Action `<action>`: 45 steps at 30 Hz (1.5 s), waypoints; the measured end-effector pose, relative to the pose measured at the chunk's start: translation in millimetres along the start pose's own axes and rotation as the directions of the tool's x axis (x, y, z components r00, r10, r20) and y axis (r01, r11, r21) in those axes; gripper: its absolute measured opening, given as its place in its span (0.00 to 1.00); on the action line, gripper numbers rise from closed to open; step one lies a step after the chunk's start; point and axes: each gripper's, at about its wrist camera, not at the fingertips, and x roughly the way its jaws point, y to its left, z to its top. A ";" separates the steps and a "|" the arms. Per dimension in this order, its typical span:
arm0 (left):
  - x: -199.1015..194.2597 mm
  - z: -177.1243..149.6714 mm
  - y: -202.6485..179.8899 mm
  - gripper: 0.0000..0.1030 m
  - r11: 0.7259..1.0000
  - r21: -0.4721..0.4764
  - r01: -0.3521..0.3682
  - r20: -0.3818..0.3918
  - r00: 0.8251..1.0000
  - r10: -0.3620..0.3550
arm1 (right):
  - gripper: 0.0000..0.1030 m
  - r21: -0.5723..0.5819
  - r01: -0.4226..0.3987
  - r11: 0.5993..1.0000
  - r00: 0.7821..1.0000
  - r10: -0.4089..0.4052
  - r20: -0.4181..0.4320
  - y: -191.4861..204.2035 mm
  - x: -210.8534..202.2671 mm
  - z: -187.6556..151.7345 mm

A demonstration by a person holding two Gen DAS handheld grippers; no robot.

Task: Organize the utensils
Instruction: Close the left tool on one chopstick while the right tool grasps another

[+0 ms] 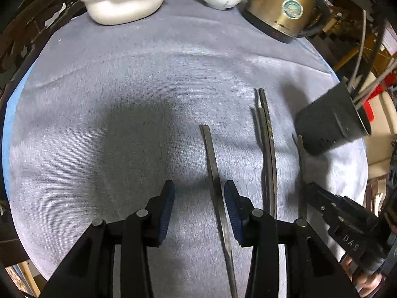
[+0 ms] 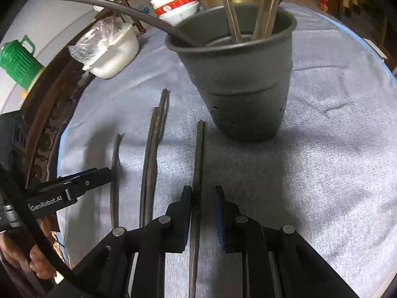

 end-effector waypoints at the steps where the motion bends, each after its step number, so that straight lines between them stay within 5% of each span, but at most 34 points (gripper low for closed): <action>1: 1.9 2.1 0.2 0.41 1.000 -0.005 -0.004 -0.001 1.000 0.004 | 0.20 0.001 0.008 1.000 1.000 -0.008 0.003 2.1 0.4 0.9; 8: 14.1 15.3 -5.8 0.40 0.999 -0.026 -0.044 0.008 0.999 0.044 | 0.18 -0.008 0.069 0.998 0.998 -0.069 -0.001 10.2 6.3 13.2; 13: 22.0 23.2 -16.2 0.13 0.995 -0.010 -0.099 0.037 0.994 0.100 | 0.10 -0.045 0.113 0.993 0.994 -0.113 0.005 16.8 9.8 17.6; 18: 23.8 23.1 -18.1 0.06 0.996 -0.029 -0.081 0.053 0.995 0.082 | 0.06 -0.039 0.094 0.995 0.996 -0.094 0.012 14.9 5.8 14.5; 29: -4.9 13.1 -13.8 0.05 0.994 -0.035 -0.099 0.158 0.982 0.103 | 0.06 -0.047 0.052 0.998 0.997 -0.050 0.051 14.3 -13.2 4.4; 45: 10.7 1.0 -20.0 0.06 0.985 0.043 -0.165 0.116 0.980 0.159 | 0.07 -0.033 0.071 0.997 0.997 -0.072 -0.012 4.0 -10.7 -5.9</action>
